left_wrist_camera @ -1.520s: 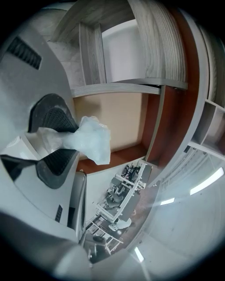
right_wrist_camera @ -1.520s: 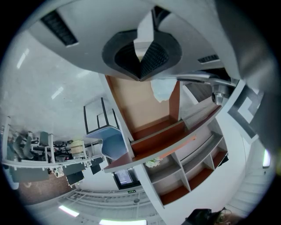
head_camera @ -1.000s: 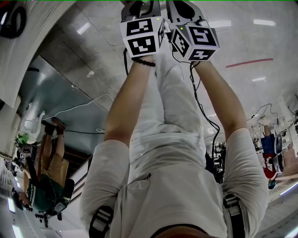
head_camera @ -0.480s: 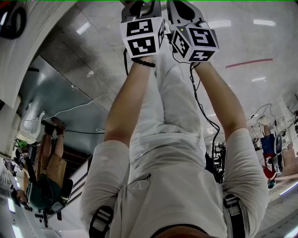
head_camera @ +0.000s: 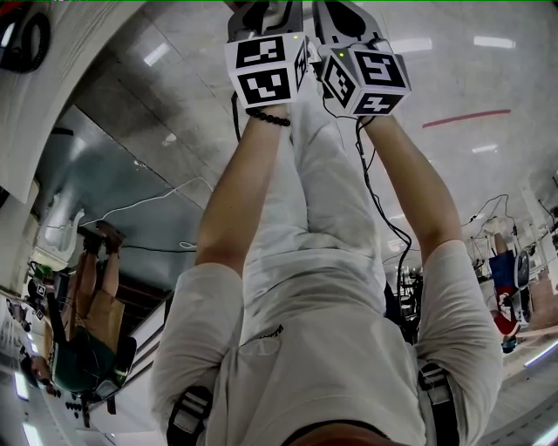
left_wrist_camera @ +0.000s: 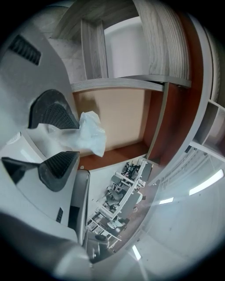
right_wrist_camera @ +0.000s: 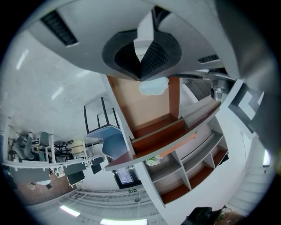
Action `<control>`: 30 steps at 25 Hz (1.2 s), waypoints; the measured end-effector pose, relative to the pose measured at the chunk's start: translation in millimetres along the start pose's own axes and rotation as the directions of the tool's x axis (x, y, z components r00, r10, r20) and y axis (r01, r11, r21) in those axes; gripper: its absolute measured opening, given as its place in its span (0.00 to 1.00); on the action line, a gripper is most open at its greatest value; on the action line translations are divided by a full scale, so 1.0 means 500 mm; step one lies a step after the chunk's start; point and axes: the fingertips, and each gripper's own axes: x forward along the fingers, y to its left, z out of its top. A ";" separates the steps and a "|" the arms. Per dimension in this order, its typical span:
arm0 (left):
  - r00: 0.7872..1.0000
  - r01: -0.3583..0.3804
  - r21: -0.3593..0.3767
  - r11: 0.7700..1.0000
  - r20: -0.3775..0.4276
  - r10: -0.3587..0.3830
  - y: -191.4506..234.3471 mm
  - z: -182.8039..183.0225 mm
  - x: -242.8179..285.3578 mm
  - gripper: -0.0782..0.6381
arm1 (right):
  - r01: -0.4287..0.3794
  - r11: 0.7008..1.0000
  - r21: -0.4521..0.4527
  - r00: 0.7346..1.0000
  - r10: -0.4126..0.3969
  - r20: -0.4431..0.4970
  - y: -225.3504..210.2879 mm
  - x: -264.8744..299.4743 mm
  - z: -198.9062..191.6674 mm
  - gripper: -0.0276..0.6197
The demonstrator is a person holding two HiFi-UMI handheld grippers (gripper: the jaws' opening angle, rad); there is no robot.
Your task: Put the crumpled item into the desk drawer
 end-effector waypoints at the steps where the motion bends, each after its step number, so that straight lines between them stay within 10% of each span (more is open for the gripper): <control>1: 1.000 0.002 0.001 1.000 0.000 -0.002 0.000 0.001 0.000 0.34 | 0.002 1.000 0.001 1.000 -0.002 0.001 0.000 0.000 0.002 0.04; 30: 0.999 -0.001 0.026 1.000 0.053 0.000 -0.005 0.019 -0.033 0.24 | 0.035 0.999 0.035 0.999 -0.036 0.014 0.000 -0.031 0.010 0.04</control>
